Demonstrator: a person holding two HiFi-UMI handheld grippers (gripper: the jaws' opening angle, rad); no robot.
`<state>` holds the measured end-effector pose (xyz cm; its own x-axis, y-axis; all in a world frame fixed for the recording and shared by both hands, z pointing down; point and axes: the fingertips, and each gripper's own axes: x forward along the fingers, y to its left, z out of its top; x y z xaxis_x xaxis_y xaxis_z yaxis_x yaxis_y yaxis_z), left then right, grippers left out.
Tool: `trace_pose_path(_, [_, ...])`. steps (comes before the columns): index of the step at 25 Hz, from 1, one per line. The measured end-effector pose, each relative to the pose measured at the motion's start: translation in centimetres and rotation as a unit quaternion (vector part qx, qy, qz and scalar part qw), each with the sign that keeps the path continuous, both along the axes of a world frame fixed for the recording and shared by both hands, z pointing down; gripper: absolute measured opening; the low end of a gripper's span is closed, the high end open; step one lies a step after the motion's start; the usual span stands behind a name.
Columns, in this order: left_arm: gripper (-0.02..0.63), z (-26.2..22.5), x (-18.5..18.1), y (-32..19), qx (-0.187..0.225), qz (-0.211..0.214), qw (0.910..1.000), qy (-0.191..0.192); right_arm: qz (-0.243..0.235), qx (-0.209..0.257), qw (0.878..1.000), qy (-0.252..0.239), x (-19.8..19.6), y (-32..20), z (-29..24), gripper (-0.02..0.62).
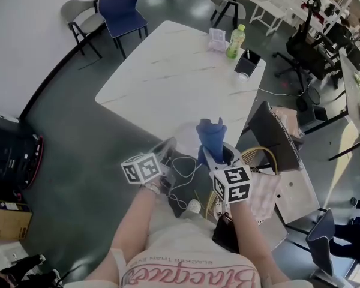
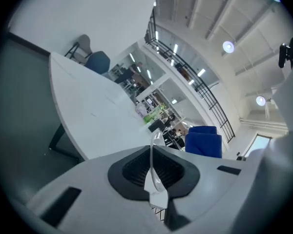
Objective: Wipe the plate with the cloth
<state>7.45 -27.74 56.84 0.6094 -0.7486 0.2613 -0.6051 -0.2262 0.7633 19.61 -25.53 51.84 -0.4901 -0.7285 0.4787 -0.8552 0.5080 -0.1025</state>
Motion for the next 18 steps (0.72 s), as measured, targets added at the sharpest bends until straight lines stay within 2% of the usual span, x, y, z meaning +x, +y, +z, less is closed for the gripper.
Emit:
trace_pose_path(4, [0.015,-3.1,0.0,-0.5,0.035,0.013,0.9991,-0.022,0.002,0.018,1.000,0.002,-0.5,-0.1,-2.0,0.138])
trace_pose_path(18, [0.015,-13.1,-1.1,-0.7,0.139,0.029,0.9895,-0.030,0.054,0.091,0.994,-0.012,-0.3,0.2,-10.1,0.138])
